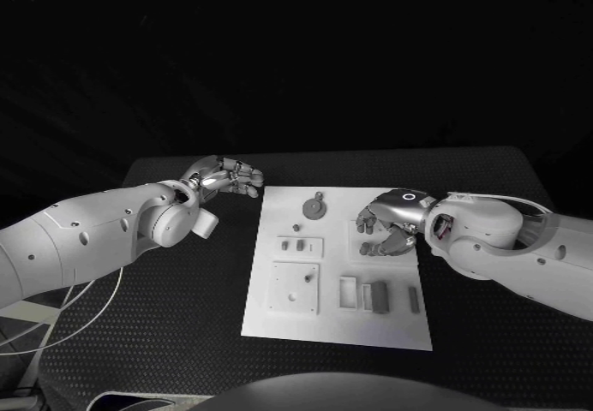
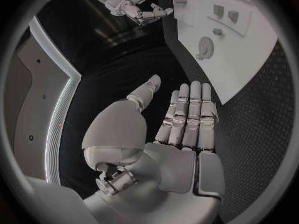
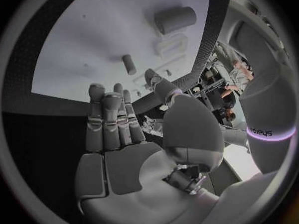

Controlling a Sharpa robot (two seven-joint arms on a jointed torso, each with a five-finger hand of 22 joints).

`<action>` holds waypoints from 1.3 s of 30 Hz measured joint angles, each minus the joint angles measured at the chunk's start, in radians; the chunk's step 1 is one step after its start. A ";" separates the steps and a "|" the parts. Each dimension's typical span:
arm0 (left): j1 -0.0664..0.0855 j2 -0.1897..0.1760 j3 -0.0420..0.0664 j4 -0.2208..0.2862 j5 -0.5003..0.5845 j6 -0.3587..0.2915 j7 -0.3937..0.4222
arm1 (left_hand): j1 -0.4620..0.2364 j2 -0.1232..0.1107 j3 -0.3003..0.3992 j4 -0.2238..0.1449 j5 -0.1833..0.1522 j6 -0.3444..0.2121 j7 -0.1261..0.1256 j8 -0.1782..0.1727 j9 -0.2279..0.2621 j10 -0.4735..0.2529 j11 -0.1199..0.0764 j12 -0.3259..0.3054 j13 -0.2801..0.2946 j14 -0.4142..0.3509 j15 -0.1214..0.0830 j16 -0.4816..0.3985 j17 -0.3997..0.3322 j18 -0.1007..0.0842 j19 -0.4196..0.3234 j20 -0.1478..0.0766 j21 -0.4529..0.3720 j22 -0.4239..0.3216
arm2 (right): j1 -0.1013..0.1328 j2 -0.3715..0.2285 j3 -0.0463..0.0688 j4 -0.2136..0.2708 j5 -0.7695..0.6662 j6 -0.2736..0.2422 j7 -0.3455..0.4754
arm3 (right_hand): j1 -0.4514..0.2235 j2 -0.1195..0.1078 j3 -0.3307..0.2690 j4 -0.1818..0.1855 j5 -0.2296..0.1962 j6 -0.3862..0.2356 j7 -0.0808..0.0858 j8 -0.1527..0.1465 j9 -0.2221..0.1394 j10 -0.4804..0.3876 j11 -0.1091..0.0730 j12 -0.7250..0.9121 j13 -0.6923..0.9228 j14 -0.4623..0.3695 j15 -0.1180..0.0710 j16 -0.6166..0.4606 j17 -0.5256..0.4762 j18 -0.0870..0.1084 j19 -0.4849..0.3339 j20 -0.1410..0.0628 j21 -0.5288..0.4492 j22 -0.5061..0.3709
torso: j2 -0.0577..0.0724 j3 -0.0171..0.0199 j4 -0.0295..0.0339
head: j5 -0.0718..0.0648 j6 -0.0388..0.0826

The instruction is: Assemble the parts on the task board

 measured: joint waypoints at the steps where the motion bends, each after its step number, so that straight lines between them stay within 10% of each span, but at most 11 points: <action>1: 0.000 0.000 0.000 0.000 0.000 0.000 0.000 | 0.000 0.000 0.000 0.000 0.000 0.000 0.000 0.000 0.000 0.000 0.000 0.000 0.000 0.000 0.000 -0.002 0.000 0.000 0.000 0.000 0.000 0.000 | -0.004 0.001 -0.001 -0.003 -0.005 0.003 -0.002 | 0.000 0.000 0.000 0.000 0.000 0.000 0.000 0.000 0.000 0.000 0.000 0.000 0.000 0.000 0.000 0.000 0.000 0.000 0.000 0.000 0.000 0.000 | 0.000 0.0000 0.0000 | 0.000 0.000; 39: 0.000 0.001 0.000 -0.002 0.000 0.001 0.000 | 0.000 0.000 0.000 0.000 0.000 0.000 0.000 0.000 -0.001 0.000 0.000 0.000 -0.001 0.000 0.000 -0.004 0.003 0.000 0.000 0.000 0.000 -0.002 | -0.054 0.060 -0.006 -0.053 -0.105 -0.019 -0.025 | 0.070 0.157 -0.015 -0.051 0.000 0.103 0.017 0.055 0.003 0.107 -0.045 0.062 0.036 0.049 -0.037 0.015 -0.014 0.000 0.028 -0.017 0.012 0.000 | 0.001 -0.0008 0.0009 | 0.002 -0.009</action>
